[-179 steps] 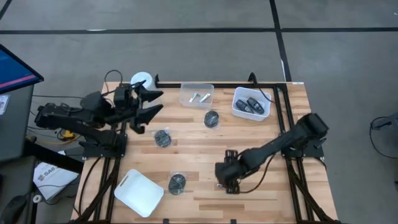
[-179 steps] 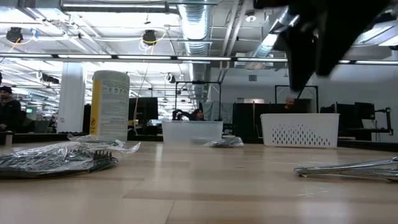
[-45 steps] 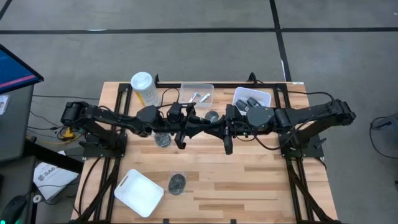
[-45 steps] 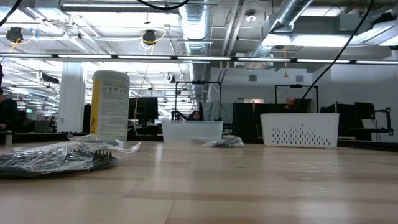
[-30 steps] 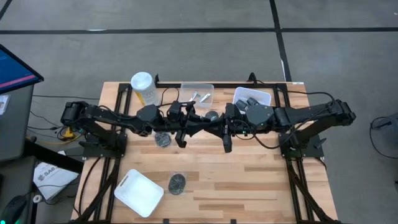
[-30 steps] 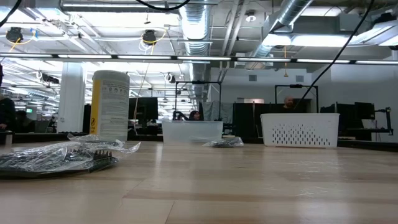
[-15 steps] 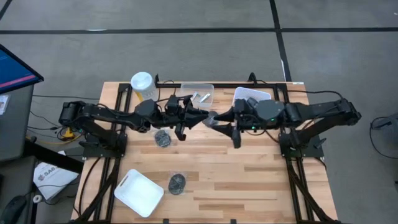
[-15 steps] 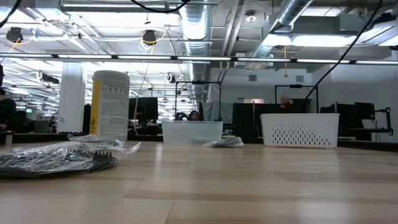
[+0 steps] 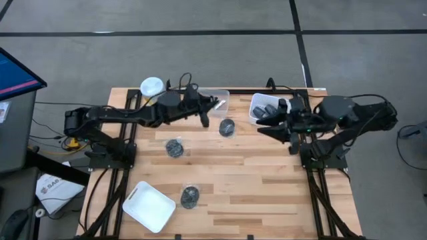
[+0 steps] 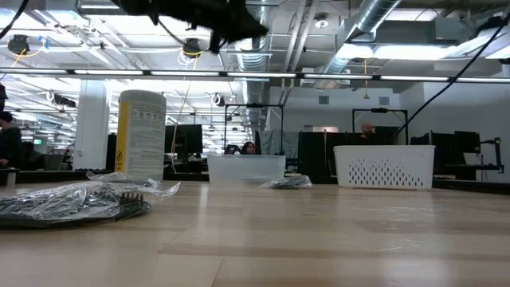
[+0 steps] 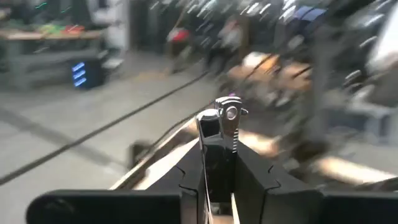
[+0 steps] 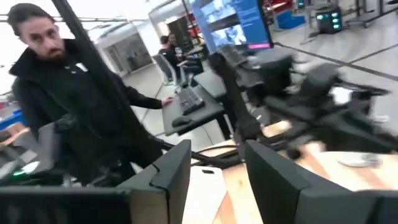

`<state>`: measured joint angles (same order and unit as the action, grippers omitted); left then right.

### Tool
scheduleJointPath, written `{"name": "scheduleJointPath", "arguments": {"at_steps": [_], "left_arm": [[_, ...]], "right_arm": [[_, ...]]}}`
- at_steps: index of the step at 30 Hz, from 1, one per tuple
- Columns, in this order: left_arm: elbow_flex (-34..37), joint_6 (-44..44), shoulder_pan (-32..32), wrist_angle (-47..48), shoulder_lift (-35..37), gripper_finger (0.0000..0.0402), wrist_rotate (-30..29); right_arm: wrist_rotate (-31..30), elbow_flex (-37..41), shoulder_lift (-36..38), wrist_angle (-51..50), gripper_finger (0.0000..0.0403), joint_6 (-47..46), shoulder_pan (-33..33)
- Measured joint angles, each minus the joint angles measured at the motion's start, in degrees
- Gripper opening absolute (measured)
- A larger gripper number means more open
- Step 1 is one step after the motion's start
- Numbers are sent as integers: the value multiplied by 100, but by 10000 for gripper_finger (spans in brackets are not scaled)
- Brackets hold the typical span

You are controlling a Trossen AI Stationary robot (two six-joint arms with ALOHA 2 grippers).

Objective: Pick & Place Travel size toiletries
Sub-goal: Put the silver nail cutter into the transparent bin

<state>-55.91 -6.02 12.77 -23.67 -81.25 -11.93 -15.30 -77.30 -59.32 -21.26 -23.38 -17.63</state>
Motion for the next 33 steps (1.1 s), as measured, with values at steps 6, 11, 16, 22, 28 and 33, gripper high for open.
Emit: {"name": "scheduleJointPath", "arguments": {"at_steps": [6,11,16,22,28,33], "left_arm": [[60,-251,1012,539,-135,44,-99],[137,-700,1454,485,-544,44,276],[137,-796,1492,483,-1063,44,390],[135,-1018,1492,447,-1569,44,388],[130,-1201,1463,438,-2061,44,306],[130,-1233,1461,434,-2245,48,-7]], "right_arm": [[25,0,48,-190,120,119,-306],[6,2,-43,-458,99,400,-374],[38,11,-95,-434,71,595,-456],[38,4,-50,-507,51,600,-452],[39,4,-53,-514,43,600,-452],[40,4,-53,-546,37,594,-452]]}}
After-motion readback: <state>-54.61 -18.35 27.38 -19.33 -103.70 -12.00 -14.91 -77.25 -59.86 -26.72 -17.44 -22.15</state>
